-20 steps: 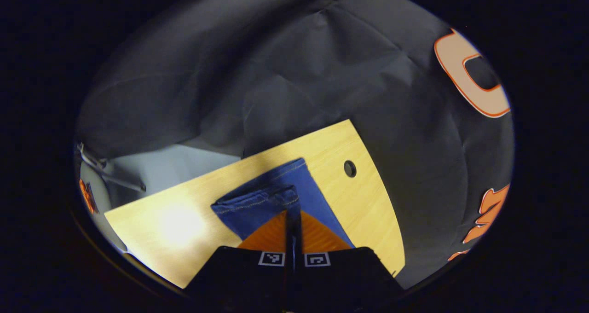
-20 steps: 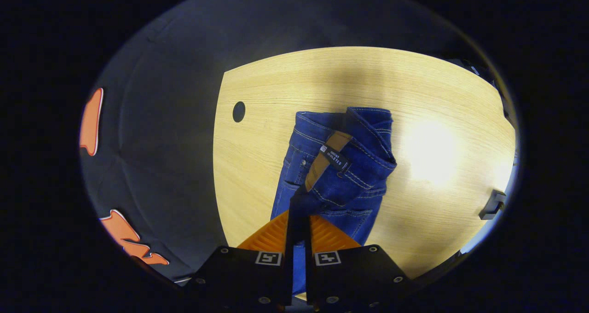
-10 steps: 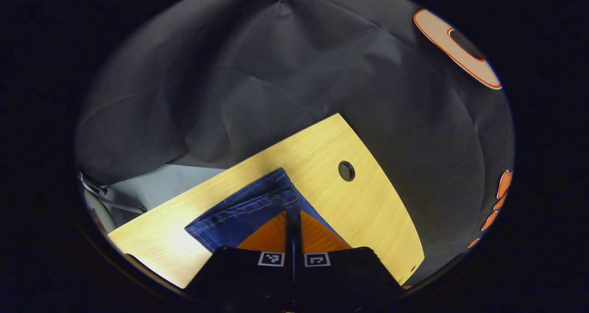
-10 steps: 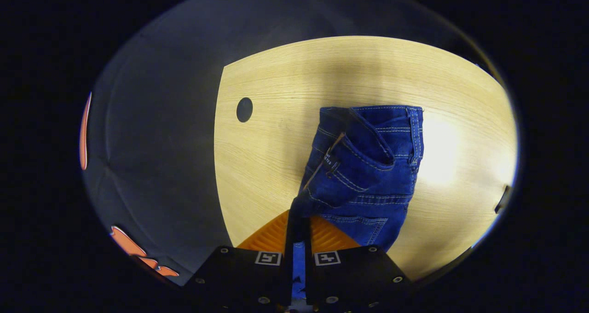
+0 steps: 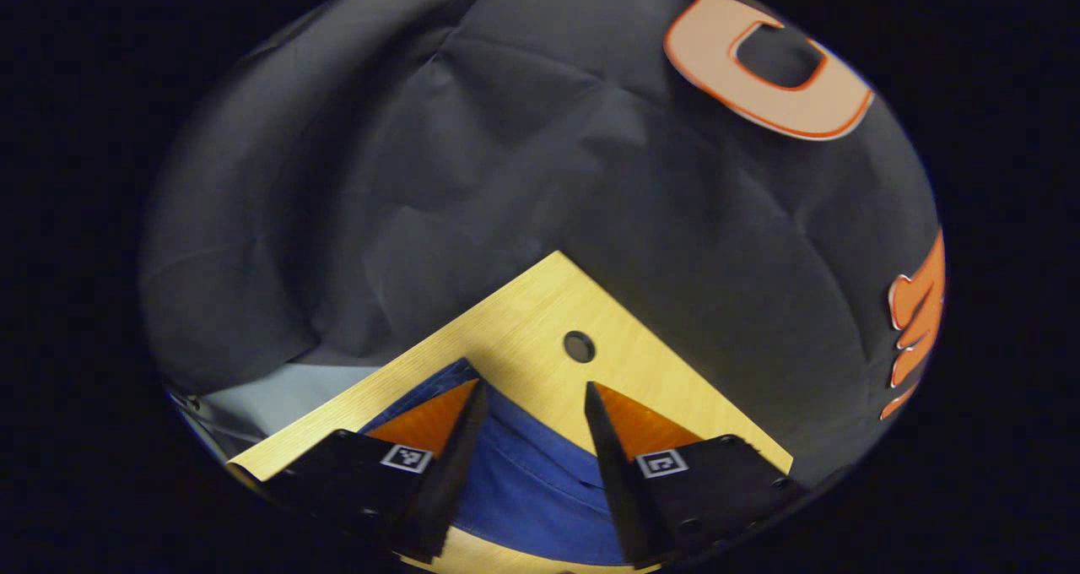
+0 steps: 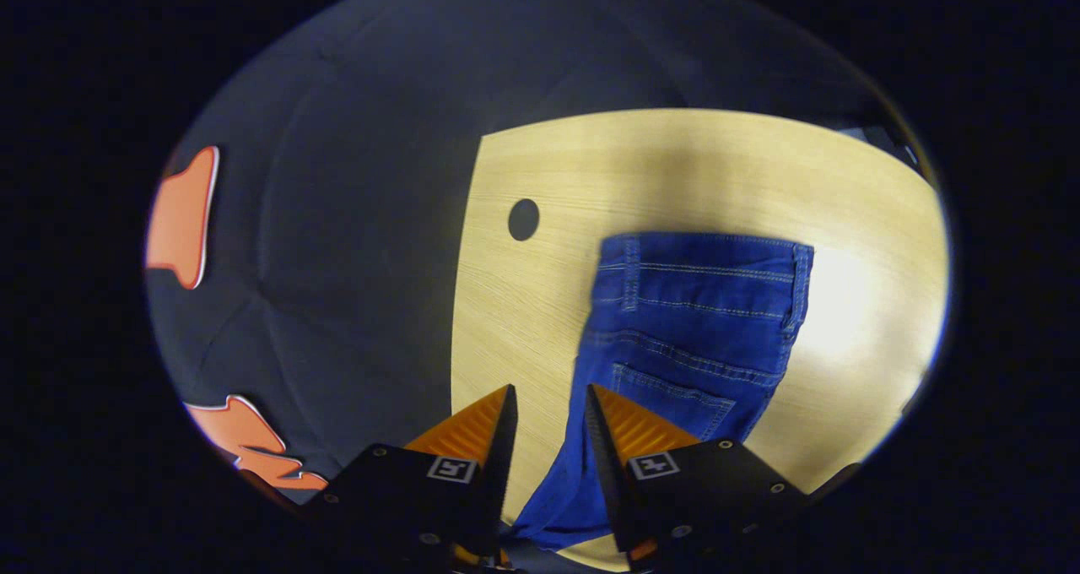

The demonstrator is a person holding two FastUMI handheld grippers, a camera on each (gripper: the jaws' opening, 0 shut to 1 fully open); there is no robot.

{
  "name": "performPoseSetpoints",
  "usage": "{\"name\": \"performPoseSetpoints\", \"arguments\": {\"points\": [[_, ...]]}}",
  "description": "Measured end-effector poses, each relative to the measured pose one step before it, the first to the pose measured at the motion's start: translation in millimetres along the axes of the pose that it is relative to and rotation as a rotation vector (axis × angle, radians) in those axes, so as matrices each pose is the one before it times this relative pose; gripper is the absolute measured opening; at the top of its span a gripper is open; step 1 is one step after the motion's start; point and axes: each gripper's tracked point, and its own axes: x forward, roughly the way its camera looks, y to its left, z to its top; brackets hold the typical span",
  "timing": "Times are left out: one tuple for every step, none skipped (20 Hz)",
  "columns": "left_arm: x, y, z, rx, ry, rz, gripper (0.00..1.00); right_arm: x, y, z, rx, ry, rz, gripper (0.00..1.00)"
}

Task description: Grasp the waist and the cuffs of the jeans and fold them to make the two legs overlap; first hold the waist and fold one-third of the jeans toward the cuffs, then hold the cuffs and fold the remaining one-third in the same direction to finish folding.

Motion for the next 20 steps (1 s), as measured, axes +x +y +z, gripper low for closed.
{"name": "performPoseSetpoints", "arguments": {"points": [[-8.81, -8.66, 3.62, 0.03758, -0.02885, -0.01402, 0.81, -3.26, -7.44, 0.83, -0.02896, -0.01084, -0.01229, 0.62], [-8.10, -5.93, 1.80, 0.03937, -0.02324, -0.00290, 0.93, -3.56, -6.08, 0.26, -0.03307, -0.00675, -0.01403, 0.66], [-7.91, -9.35, -0.12, 0.03600, -0.02472, -0.01721, 0.94, -4.07, -9.38, -1.62, -0.03535, -0.00590, -0.02809, 0.74], [-8.95, -7.91, 0.60, 0.03264, -0.01533, -0.00980, 0.96, -0.99, -10.94, -1.45, -0.03909, -0.00911, -0.02466, 0.67], [-8.32, -9.93, 0.24, 0.03010, -0.02865, -0.02283, 0.95, -1.11, -15.00, -1.56, -0.03744, -0.00529, -0.02504, 0.84], [-8.25, -7.28, 2.47, 0.02881, -0.02498, -0.01231, 0.96, 1.84, -11.57, -4.16, -0.02722, -0.00053, -0.01564, 0.87], [-5.54, -7.76, 0.81, 0.03353, -0.03578, -0.01562, 0.96, 2.76, -6.90, -5.05, -0.00738, 0.00931, -0.01573, 0.92], [-8.41, -7.88, 2.62, 0.02777, -0.02660, -0.01057, 0.96, 1.34, -5.12, -5.79, 0.00177, 0.01014, 0.00071, 0.94], [-9.30, -8.63, 1.24, 0.01427, -0.02178, -0.00995, 0.96, 0.17, -6.04, -4.17, 0.00881, -0.00103, -0.00234, 0.96], [-8.77, -7.25, -1.88, 0.00347, 0.00955, -0.00623, 0.97, 1.88, -5.64, -1.55, 0.00156, -0.00223, -0.00569, 0.96], [-9.99, -5.94, 1.64, 0.00782, -0.00716, -0.00584, 0.97, 1.95, -8.90, -2.76, -0.00019, 0.00200, -0.01281, 0.96], [-5.88, -5.20, 2.32, 0.02102, -0.01613, -0.00820, 0.98, 2.28, -5.88, -3.72, -0.00689, 0.00694, -0.00350, 0.96], [-8.07, -7.78, 2.46, 0.02491, -0.01858, -0.00582, 0.98, -0.10, -5.86, -2.26, -0.00622, -0.00116, -0.00933, 0.96], [-7.11, -10.08, 5.66, 0.02937, -0.02014, -0.01221, 0.98, 2.43, -5.21, 0.65, -0.01187, -0.00404, -0.00901, 0.96], [-8.45, -13.65, 4.48, 0.03434, -0.02280, -0.01060, 0.98, 1.99, -5.82, 0.33, -0.00757, -0.00452, -0.01404, 0.96], [-7.06, -13.25, 5.15, 0.03188, -0.01739, -0.01612, 0.98, 3.15, -4.48, 1.52, -0.00196, -0.00038, -0.01071, 0.96], [-9.91, -10.34, 5.33, 0.03518, -0.01474, -0.00139, 0.98, 2.61, -2.78, 2.21, 0.00356, -0.00318, -0.00593, 0.96], [-5.71, -9.61, 8.28, 0.02556, -0.02797, -0.00433, 0.98, 2.62, -2.35, 2.72, 0.00117, -0.00392, -0.00369, 0.96], [-11.95, -7.11, 5.36, 0.02809, -0.01990, -0.00510, 0.97, 4.34, -3.24, 3.05, -0.00323, -0.00992, -0.00841, 0.96], [-7.81, -5.54, 7.89, 0.02857, -0.02924, 0.00120, 0.97, 4.62, -4.59, 3.01, -0.00636, -0.00873, -0.01511, 0.96]]}}
